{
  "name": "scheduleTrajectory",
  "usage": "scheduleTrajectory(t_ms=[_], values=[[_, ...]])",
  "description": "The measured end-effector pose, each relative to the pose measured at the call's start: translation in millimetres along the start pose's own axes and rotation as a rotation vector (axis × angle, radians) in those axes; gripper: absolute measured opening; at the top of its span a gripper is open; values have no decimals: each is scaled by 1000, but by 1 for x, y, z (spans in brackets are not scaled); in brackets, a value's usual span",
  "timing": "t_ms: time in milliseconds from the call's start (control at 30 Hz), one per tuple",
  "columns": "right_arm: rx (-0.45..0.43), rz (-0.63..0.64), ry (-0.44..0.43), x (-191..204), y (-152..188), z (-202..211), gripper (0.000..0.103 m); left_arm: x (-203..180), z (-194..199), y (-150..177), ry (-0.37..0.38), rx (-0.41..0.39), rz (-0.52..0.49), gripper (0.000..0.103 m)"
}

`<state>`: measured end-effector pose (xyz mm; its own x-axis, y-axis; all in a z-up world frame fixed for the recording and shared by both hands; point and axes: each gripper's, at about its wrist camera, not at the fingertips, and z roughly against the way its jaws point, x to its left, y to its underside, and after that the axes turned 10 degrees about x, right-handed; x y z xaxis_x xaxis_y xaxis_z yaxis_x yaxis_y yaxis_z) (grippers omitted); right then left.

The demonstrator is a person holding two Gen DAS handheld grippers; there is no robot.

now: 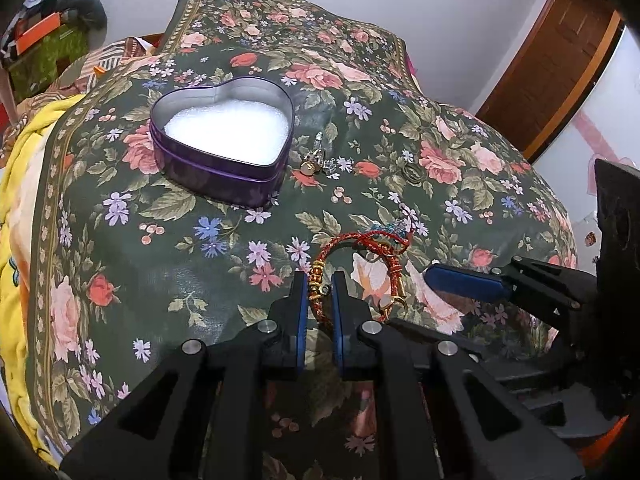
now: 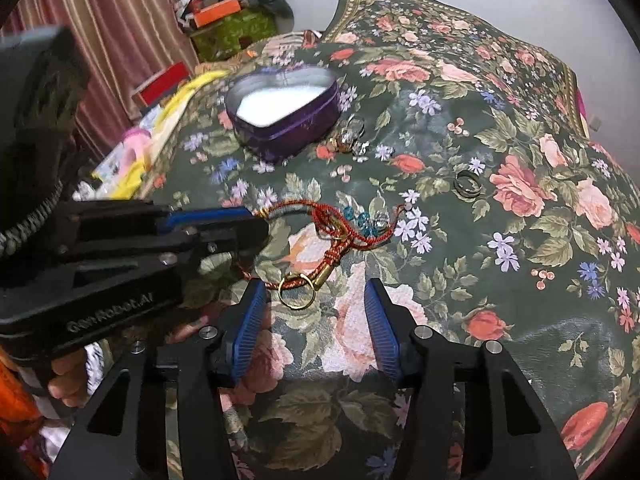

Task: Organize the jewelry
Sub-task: 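Grasp a gold ring with the right gripper while the left gripper holds the bracelet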

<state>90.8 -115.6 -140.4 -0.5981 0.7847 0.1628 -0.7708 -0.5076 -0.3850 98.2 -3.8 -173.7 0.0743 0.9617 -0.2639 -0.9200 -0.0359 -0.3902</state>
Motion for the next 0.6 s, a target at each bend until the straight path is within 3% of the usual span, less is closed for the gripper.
scheduleTrajectory(t_ms=[133, 333, 600], values=[[-5, -2, 26, -3, -1, -1, 36, 0, -1, 0, -1, 2, 2, 10], [-24, -81, -4, -20, 2, 3, 9, -1, 0, 0, 0, 5, 1, 10], [-47, -136, 14, -32, 7, 13, 8, -7, -2, 1, -19, 8, -12, 10]])
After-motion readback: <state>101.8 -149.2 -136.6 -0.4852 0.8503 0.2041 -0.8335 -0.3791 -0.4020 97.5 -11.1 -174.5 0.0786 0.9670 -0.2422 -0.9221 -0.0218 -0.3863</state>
